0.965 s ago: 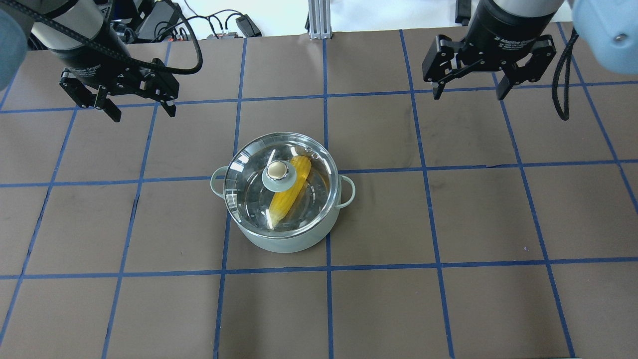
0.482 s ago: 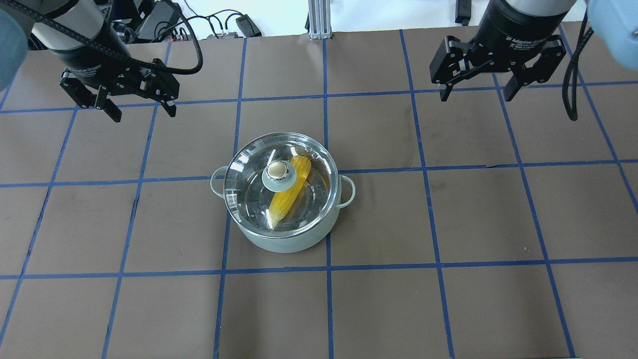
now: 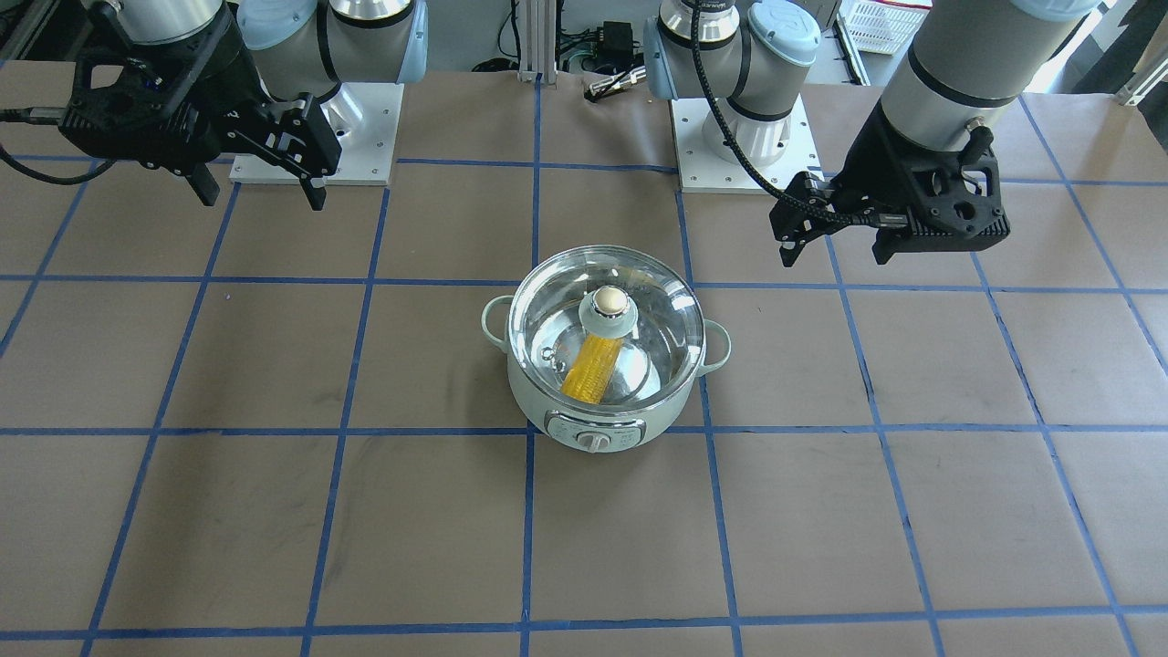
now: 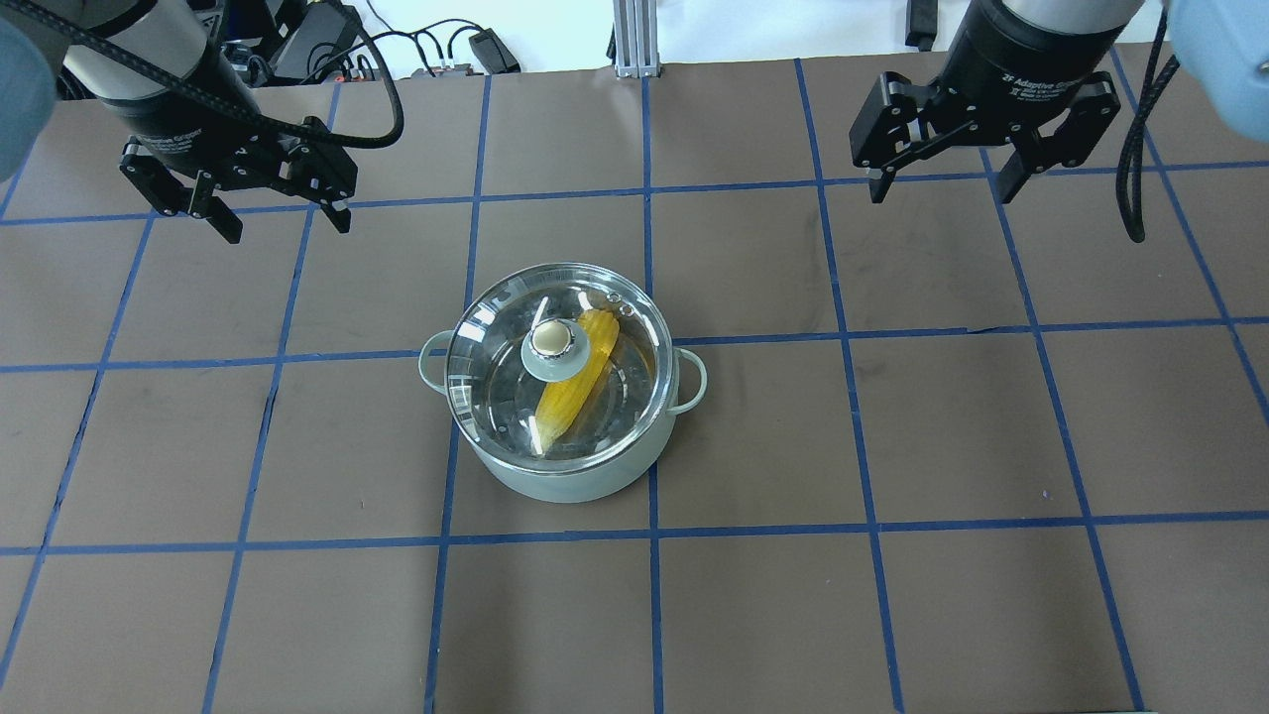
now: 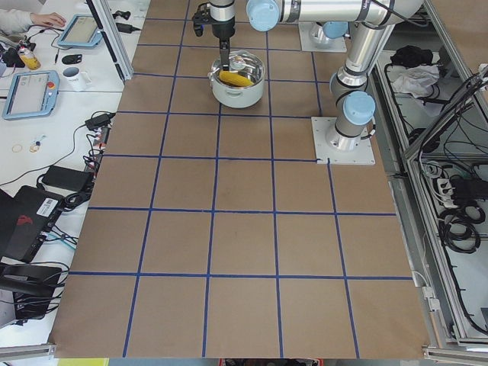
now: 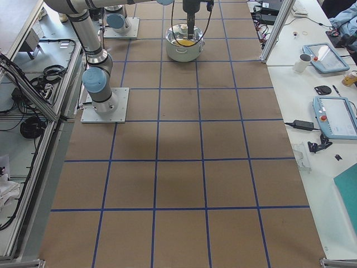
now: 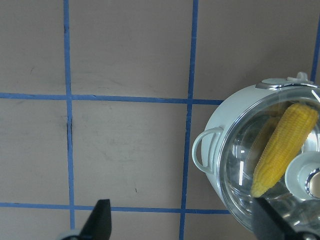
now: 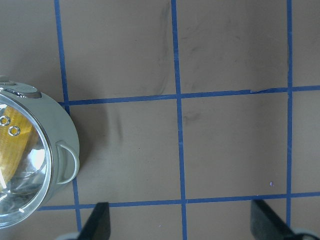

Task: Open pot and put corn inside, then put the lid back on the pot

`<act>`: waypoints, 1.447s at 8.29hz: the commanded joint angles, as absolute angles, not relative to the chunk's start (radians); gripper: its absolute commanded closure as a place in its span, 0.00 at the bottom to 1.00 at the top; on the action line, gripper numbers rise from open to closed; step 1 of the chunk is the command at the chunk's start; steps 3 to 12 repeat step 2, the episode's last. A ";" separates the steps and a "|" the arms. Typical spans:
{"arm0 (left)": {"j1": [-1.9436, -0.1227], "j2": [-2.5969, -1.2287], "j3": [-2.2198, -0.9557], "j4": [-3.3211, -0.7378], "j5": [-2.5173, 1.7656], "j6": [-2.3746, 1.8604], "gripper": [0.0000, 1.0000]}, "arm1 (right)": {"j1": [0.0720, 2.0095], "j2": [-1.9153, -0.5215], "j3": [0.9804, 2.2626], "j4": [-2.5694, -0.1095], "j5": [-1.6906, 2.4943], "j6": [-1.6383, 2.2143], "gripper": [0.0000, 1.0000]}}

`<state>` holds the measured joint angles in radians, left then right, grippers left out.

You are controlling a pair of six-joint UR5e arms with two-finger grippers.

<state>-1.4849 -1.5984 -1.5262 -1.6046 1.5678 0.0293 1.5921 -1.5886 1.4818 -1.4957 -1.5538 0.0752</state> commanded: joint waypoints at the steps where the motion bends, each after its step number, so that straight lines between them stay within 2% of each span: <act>1: -1.485 -1.598 -1.526 -1.605 1.568 0.029 0.00 | 1.592 -1.589 1.482 -1.494 -1.551 0.075 0.00; 12: -1.485 -1.598 -1.526 -1.605 1.568 0.029 0.00 | 1.592 -1.589 1.482 -1.496 -1.551 0.075 0.00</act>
